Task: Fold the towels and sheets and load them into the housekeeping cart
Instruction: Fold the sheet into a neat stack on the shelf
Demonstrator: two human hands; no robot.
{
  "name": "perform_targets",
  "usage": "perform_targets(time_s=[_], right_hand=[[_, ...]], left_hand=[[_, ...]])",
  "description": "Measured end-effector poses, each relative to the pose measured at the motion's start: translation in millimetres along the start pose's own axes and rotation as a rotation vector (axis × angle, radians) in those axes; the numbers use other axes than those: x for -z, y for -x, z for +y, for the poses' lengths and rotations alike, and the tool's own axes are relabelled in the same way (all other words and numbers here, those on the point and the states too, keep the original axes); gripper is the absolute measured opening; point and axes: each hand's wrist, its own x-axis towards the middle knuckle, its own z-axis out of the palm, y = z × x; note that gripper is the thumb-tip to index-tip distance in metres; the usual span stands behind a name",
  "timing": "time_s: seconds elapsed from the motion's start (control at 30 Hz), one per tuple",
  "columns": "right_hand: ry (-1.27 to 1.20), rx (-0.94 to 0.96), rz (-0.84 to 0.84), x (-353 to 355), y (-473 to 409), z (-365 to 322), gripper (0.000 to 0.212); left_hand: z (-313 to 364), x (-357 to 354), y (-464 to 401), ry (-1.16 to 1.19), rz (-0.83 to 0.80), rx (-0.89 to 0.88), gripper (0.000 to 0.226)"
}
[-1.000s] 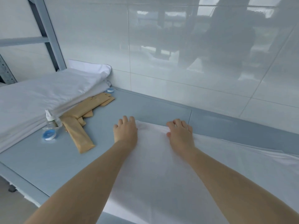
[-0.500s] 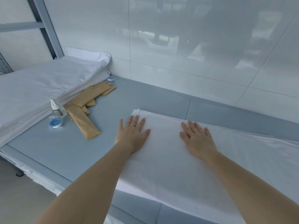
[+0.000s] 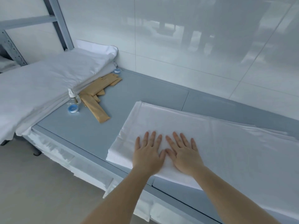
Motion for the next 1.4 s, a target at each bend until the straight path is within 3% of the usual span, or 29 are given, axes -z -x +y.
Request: perform_targets(time_s=[0.27,0.43,0.63,0.77,1.03,1.17,1.23,1.4], right_hand=[[0.016,-0.184,-0.131,10.0,81.4,136.3,0.059],[-0.023,-0.248,-0.061,0.7,126.7,186.9,0.056],[-0.077,-0.345,0.048,-14.7,145.3,194.7,0.054],[-0.092,-0.389,0.044,-19.8,143.2,185.3,0.055],[-0.104,-0.391,0.030,-24.5,128.4,162.9,0.054],[-0.087,-0.298,0.177,-18.5,91.8,177.9,0.051],[-0.084,-0.191,0.237,-12.3,61.5,187.9,0.050],[-0.064,-0.043,0.171,1.7,0.9,215.2,0.048]], left_hand=[[45.4,14.1,20.5,-0.022,-0.121,0.235,0.065],[159.6,-7.5,46.9,0.042,-0.157,-0.060,0.067],[246.7,-38.3,54.9,-0.073,-0.153,-0.240,0.056],[242.8,-47.9,53.5,-0.061,-0.105,-0.185,0.054],[230.0,-35.5,-3.8,-0.060,-0.166,-0.052,0.059],[232.8,-34.2,-42.8,-0.007,0.082,-0.083,0.054],[235.2,-36.3,-59.1,0.029,0.238,-0.129,0.039],[231.8,-46.2,-76.1,0.133,0.352,-0.236,0.032]])
